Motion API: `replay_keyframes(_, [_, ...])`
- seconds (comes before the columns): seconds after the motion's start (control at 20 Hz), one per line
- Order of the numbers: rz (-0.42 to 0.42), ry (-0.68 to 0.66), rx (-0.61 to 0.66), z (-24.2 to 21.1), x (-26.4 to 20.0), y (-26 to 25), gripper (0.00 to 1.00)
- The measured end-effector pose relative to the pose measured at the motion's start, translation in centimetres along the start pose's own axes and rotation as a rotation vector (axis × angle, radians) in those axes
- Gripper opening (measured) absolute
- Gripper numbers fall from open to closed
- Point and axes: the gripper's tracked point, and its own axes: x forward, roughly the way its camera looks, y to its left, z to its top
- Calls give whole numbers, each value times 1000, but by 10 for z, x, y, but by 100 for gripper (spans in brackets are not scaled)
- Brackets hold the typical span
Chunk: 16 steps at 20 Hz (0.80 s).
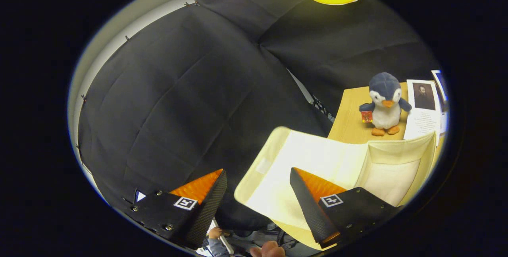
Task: Open the storage box then place both shoes into the box .Put the left shoe in first, then the right shoe, with the right side of both shoes facing outward in a uniform manner.
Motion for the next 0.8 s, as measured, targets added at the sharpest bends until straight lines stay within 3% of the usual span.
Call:
replay_keyframes(0.4, [-69,-68,-29,16,-92,-27,97])
replay_keyframes(0.8, [-224,-160,-60,14,-193,-96,97])
